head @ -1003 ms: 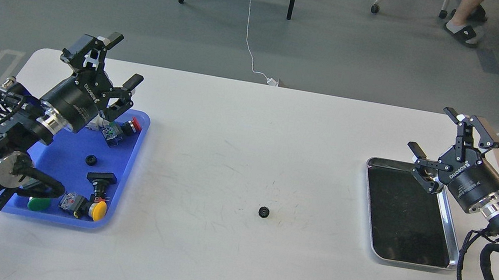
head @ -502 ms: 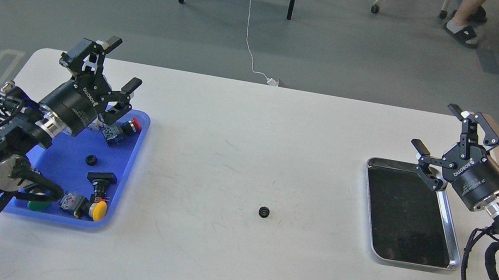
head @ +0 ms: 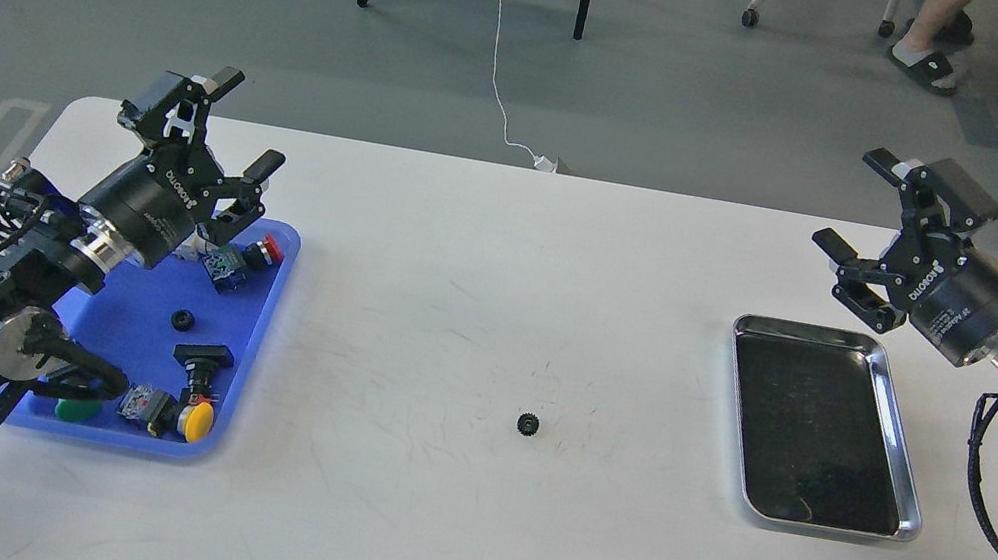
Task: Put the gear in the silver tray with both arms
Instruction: 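Reach the right gripper toward the gear on the table, then lower the right gripper and close it on the gear, then lift the gear and carry it over the silver tray, then lower the gear into the silver tray and open the right gripper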
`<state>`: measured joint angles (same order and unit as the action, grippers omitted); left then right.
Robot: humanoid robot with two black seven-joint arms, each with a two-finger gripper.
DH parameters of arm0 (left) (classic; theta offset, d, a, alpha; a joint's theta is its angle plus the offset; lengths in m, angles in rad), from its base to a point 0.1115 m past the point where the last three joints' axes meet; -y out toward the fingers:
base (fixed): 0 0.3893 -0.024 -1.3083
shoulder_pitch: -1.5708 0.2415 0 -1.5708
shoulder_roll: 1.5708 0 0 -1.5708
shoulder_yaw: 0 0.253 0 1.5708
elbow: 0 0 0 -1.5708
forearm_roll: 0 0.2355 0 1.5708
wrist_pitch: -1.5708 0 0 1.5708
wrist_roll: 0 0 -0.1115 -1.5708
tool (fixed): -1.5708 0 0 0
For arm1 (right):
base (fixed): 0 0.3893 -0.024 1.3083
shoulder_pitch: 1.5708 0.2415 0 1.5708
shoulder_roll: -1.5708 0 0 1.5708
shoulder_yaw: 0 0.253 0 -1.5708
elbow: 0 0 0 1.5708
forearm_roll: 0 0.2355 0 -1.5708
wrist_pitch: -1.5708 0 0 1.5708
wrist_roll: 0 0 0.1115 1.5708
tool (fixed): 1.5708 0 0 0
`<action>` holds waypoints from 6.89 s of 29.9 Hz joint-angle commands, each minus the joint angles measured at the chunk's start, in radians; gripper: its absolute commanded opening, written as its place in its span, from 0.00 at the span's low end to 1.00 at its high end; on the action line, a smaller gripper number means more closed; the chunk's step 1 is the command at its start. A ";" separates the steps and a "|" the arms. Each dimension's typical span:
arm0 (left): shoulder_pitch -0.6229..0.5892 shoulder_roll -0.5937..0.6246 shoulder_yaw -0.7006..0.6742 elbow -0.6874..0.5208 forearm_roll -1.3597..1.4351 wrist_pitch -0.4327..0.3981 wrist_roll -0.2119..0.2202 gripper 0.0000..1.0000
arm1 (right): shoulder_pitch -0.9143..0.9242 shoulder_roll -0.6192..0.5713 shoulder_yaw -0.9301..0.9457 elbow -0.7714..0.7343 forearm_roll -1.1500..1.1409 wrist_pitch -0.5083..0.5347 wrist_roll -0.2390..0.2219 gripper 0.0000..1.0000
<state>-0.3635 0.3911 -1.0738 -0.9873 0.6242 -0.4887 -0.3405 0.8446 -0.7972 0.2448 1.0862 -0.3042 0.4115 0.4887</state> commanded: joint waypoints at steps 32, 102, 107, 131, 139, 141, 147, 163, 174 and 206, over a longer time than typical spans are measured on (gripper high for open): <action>0.000 -0.008 -0.008 -0.016 0.000 0.000 0.000 0.98 | 0.843 0.466 -0.926 0.043 -0.791 -0.026 0.000 0.99; 0.034 -0.034 -0.012 -0.034 0.009 0.000 0.012 0.98 | 0.616 0.797 -1.296 -0.095 -0.822 -0.617 0.000 0.55; 0.034 -0.034 -0.012 -0.034 0.009 0.000 0.012 0.98 | 0.610 0.797 -1.296 -0.097 -0.817 -0.617 0.000 0.47; 0.034 -0.034 -0.012 -0.034 0.009 0.000 0.012 0.98 | 0.597 0.797 -1.297 -0.109 -0.811 -0.611 0.000 0.19; 0.034 -0.034 -0.012 -0.033 0.009 0.000 0.012 0.98 | 0.597 0.797 -1.297 -0.109 -0.811 -0.611 0.000 0.18; 0.034 -0.034 -0.012 -0.033 0.009 0.000 0.012 0.98 | 0.597 0.797 -1.297 -0.109 -0.811 -0.611 0.000 0.18; 0.034 -0.034 -0.014 -0.033 0.009 0.000 0.012 0.98 | 0.619 0.797 -1.297 -0.107 -0.811 -0.611 0.000 0.18; 0.032 -0.037 -0.011 -0.034 0.009 0.000 0.014 0.98 | 0.783 0.635 -1.297 -0.011 -0.828 -0.609 0.000 0.18; 0.032 -0.041 -0.009 -0.037 0.011 0.000 0.014 0.98 | 0.728 0.348 -1.407 -0.041 -0.863 -0.606 0.000 0.18; 0.034 -0.037 -0.009 -0.042 0.011 0.000 0.015 0.98 | 0.522 0.378 -1.423 -0.259 -0.855 -0.597 0.000 0.25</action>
<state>-0.3298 0.3543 -1.0829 -1.0294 0.6350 -0.4887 -0.3252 1.3686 -0.4158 -1.1777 0.8234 -1.1604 -0.1850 0.4887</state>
